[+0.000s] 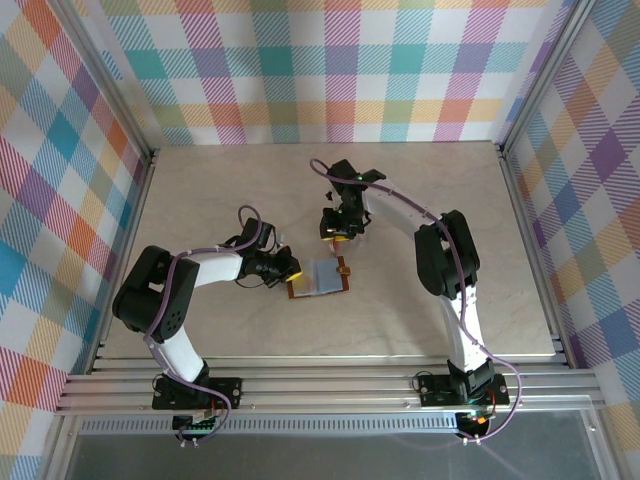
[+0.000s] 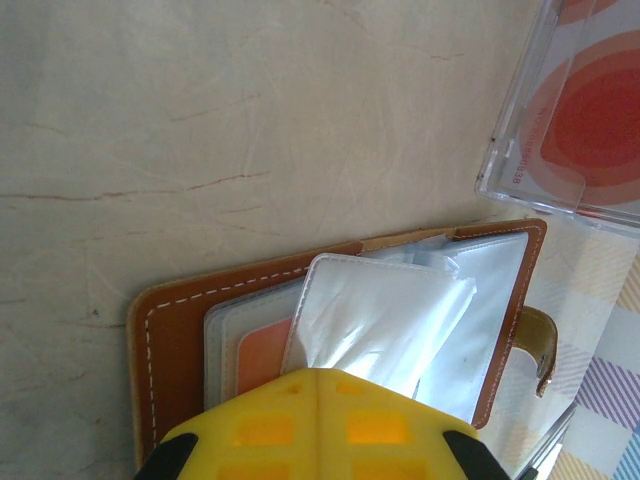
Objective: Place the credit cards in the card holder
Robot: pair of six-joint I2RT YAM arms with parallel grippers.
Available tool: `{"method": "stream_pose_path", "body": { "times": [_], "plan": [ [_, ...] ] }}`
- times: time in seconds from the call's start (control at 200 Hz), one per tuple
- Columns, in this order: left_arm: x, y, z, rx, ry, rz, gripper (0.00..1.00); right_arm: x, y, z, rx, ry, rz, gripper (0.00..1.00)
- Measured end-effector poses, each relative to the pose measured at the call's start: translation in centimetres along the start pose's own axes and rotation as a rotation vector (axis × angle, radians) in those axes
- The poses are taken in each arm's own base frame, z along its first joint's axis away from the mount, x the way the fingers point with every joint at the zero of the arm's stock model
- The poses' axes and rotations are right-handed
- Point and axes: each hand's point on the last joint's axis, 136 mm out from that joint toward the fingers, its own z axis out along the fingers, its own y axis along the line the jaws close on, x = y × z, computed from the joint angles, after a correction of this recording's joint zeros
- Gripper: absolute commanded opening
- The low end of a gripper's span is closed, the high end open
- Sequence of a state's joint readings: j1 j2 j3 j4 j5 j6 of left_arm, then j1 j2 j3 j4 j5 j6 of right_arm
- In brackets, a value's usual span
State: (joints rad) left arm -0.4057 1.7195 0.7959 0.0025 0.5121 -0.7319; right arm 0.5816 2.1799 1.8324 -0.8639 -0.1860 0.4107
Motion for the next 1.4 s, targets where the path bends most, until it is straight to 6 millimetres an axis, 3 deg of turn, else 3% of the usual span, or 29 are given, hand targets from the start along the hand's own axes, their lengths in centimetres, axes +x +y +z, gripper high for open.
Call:
{"method": "stream_pose_path", "body": {
  "times": [1.015,1.399],
  "plan": [
    [0.0,0.0,0.0,0.000,0.000,0.000,0.00,-0.4,0.1,-0.9,-0.040,-0.025,0.006,0.16],
    [0.0,0.0,0.0,0.001,0.001,0.000,0.00,-0.5,0.3,-1.3,-0.050,-0.033,0.003,0.03]
  ]
}}
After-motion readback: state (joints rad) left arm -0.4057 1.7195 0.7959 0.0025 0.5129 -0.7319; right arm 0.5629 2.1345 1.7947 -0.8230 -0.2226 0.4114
